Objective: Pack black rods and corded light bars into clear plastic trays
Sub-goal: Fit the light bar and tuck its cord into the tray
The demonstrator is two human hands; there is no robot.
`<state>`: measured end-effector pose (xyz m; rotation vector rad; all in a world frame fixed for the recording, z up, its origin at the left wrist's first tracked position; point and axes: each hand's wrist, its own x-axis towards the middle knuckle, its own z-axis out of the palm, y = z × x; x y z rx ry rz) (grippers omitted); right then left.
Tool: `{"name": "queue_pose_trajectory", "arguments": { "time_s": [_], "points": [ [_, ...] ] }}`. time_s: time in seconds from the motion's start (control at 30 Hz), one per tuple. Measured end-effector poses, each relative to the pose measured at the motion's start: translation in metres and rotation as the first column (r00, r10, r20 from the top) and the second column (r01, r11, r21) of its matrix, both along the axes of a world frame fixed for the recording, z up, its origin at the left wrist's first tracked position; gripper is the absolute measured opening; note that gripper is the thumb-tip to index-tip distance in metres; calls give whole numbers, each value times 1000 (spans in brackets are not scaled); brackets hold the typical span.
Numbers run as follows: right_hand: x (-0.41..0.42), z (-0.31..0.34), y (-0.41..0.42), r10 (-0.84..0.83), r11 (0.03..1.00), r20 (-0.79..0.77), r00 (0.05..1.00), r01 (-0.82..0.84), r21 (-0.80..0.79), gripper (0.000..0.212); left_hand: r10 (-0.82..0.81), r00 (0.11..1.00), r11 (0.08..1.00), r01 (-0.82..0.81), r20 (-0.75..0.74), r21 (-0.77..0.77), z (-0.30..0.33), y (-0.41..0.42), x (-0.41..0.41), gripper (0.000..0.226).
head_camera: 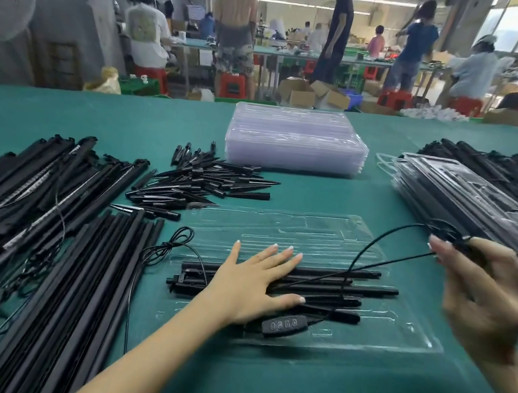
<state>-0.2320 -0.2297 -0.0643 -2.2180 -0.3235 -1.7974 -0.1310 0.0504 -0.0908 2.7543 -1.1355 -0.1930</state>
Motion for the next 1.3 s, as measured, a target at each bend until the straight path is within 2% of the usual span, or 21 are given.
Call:
{"name": "queue_pose_trajectory", "arguments": {
  "time_s": [0.07,0.13,0.2,0.3,0.37,0.47,0.63,0.7,0.77,0.83,0.9,1.0,1.1,1.13,1.23,1.3],
  "points": [
    [1,7,-8,-12,1000,-169,986,12,-1,25,11,1000,1000,-11,11,-19,-1,0,-2,71],
    [-2,12,-14,20,1000,-374,927,-24,-6,35,16,998,1000,-15,55,-28,-4,0,-6,70],
    [-8,12,-23,-56,984,-505,861,-40,-176,42,26,996,999,-22,91,-43,-7,1,-8,68],
    [-22,16,-38,-281,881,-457,844,38,-472,43,31,993,998,-24,115,-62,-8,2,-8,67],
    [-32,18,-45,-322,838,-410,853,55,-543,42,27,990,998,-18,139,-67,-9,2,-9,65],
    [-42,19,-45,-254,882,-484,837,-5,-470,26,20,987,997,-7,159,-79,-10,2,-11,62],
    [-52,13,-26,-56,944,-723,688,-201,-264,48,-36,976,998,46,214,-44,-9,2,-11,55],
    [-54,7,-13,-15,969,-741,671,-172,-175,39,-50,974,998,55,219,-18,-10,2,-10,54],
    [-53,0,-2,71,995,-735,675,-101,4,22,-45,979,999,48,200,-12,-11,1,-10,54],
    [-49,-5,9,181,980,-723,667,-58,191,18,-41,981,999,44,190,-10,-12,1,-10,54],
    [-43,-8,18,280,951,-707,650,-85,299,14,-36,979,999,40,199,-15,-12,1,-11,54],
    [-36,-11,30,305,951,-726,616,-236,199,20,-42,976,998,53,213,-43,-9,1,-12,56],
    [-30,-16,36,167,938,-783,599,-342,-62,32,-169,947,979,193,271,-62,-1,-1,-14,55],
    [-29,-19,35,139,934,-788,600,-345,-98,34,-217,922,965,253,319,-75,2,-2,-16,55],
    [-27,-23,32,179,950,-778,602,-312,-23,22,-298,775,883,445,558,-147,6,-3,-19,36],
    [-26,-24,30,191,953,-779,597,-302,2,14,-327,671,824,548,666,-147,5,-2,-21,23]
  ]
}}
